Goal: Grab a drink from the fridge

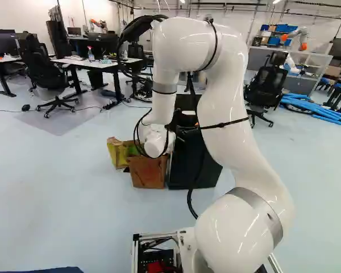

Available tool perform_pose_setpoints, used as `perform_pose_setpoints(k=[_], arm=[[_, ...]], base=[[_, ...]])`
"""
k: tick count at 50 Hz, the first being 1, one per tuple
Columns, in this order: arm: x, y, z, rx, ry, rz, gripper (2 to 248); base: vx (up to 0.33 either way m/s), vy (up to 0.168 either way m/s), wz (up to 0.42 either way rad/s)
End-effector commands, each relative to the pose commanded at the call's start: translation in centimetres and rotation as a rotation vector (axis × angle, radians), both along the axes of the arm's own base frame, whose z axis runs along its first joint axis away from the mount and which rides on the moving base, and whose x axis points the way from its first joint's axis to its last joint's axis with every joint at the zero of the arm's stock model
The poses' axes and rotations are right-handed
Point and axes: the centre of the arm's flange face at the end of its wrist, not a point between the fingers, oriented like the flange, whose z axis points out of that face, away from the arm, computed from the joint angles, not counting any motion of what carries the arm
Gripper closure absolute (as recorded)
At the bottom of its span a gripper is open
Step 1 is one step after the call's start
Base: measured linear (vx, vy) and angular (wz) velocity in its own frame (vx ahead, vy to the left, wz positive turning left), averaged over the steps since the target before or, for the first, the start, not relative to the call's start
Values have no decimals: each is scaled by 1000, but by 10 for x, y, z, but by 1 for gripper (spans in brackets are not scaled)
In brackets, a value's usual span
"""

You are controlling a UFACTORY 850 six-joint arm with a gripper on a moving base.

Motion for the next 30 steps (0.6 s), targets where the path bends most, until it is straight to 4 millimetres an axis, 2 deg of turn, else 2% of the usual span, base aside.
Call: perform_pose_setpoints(k=[15,30], arm=[[-2,-1,1,-7,-6,-9,3],[-17,-4,2,-12,10,-19,3]], base=[[0,0,0],[0,0,0]])
